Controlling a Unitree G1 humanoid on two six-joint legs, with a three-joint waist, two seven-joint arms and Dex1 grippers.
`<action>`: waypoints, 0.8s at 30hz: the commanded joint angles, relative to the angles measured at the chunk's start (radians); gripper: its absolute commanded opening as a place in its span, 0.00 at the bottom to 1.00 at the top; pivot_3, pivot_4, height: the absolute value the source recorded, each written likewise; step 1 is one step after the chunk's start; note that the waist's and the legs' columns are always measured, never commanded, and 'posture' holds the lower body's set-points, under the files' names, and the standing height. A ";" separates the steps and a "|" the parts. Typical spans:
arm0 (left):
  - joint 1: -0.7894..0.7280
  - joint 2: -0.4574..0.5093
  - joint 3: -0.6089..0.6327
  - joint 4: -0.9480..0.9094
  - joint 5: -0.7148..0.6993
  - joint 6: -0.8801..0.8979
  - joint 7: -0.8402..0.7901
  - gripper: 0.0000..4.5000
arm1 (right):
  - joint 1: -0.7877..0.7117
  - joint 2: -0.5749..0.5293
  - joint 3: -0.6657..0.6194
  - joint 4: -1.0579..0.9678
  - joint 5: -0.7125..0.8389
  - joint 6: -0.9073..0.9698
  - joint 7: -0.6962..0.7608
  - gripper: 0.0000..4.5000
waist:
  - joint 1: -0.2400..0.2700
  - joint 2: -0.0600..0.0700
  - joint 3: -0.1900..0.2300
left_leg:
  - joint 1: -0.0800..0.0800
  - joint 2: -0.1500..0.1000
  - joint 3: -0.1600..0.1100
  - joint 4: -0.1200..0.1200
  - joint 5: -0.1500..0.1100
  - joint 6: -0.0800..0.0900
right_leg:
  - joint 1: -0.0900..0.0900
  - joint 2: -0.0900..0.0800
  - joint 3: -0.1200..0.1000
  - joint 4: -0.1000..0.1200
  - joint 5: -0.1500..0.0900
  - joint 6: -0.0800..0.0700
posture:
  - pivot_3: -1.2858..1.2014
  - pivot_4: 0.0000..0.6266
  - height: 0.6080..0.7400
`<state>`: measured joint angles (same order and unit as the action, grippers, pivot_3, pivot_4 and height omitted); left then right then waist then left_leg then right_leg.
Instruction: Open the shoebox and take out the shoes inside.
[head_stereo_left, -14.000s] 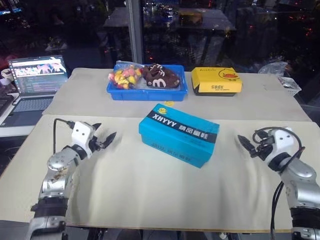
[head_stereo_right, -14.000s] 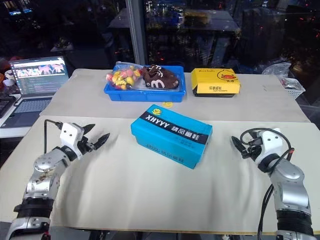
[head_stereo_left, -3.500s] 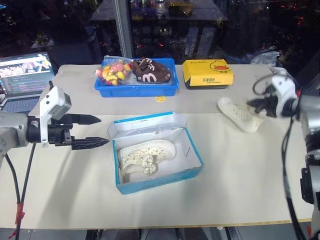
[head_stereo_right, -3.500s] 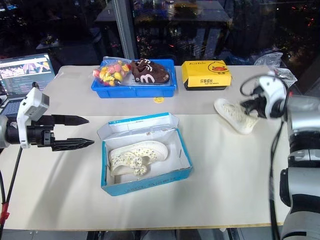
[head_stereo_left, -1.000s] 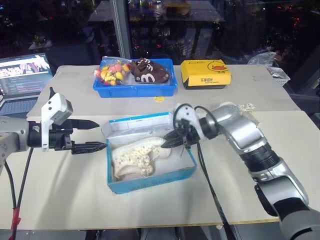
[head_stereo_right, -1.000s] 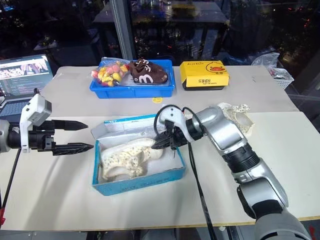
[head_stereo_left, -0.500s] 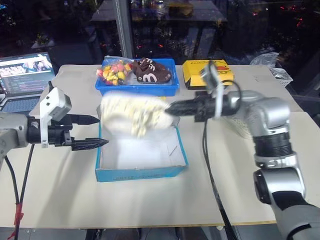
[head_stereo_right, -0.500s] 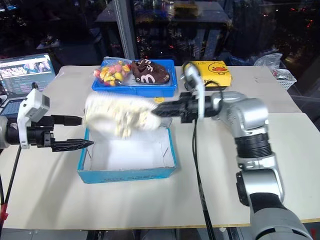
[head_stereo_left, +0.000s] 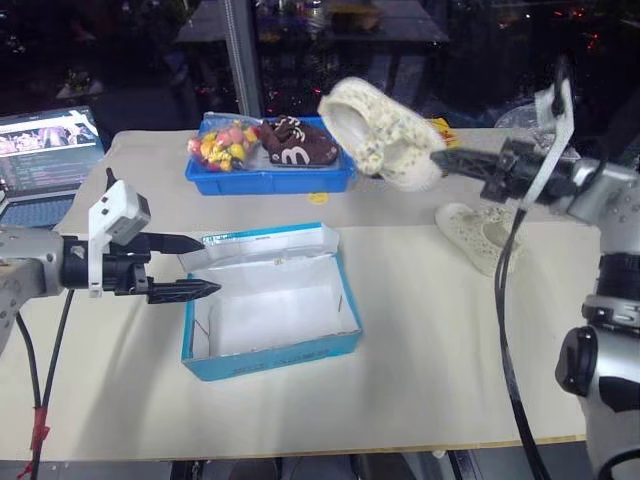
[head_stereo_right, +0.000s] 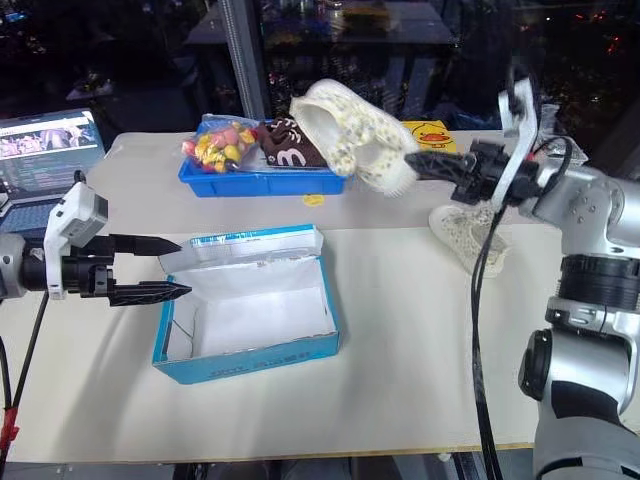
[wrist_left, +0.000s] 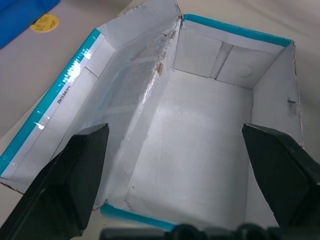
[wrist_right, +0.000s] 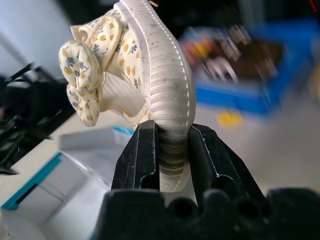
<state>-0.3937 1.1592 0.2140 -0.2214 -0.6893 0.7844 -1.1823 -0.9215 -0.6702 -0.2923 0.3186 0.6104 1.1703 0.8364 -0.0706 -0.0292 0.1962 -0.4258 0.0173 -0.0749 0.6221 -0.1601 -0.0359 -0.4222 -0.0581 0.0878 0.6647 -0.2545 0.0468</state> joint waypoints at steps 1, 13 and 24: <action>-0.017 -0.003 0.006 -0.010 0.005 -0.016 -0.001 1.00 | 0.053 0.019 -0.084 0.011 0.023 0.042 -0.091 0.13 | 0.000 0.001 0.000 | 0.000 0.000 0.000 0.000 0.000 0.000 | 0.000 0.000 0.000 0.000 0.000 0.000 | 0.52 0.24 1.00; -0.012 -0.005 0.008 -0.008 0.007 -0.013 -0.007 1.00 | 0.147 -0.006 -0.101 0.159 -0.037 0.013 -0.231 0.62 | -0.001 0.001 0.000 | 0.001 0.000 0.000 0.000 0.000 0.000 | 0.001 0.000 0.001 0.000 0.000 0.001 | 0.52 0.24 1.00; 0.058 0.011 0.117 -0.004 -0.017 0.014 -0.005 1.00 | 0.184 -0.271 -0.018 -0.014 -0.007 -0.201 0.156 1.00 | -0.013 0.002 0.001 | 0.001 0.000 0.002 -0.001 0.000 0.000 | 0.000 0.000 0.002 -0.001 -0.003 0.007 | 0.52 0.24 1.00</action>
<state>-0.3389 1.1531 0.2667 -0.2179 -0.6921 0.7922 -1.1897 -0.7492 -0.9266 -0.3219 0.4638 0.5255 0.9858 0.8757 -0.0836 -0.0274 0.1972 -0.4236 0.0180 -0.0730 0.6206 -0.1604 -0.0353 -0.4217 -0.0573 0.0903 0.6642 -0.2579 0.0534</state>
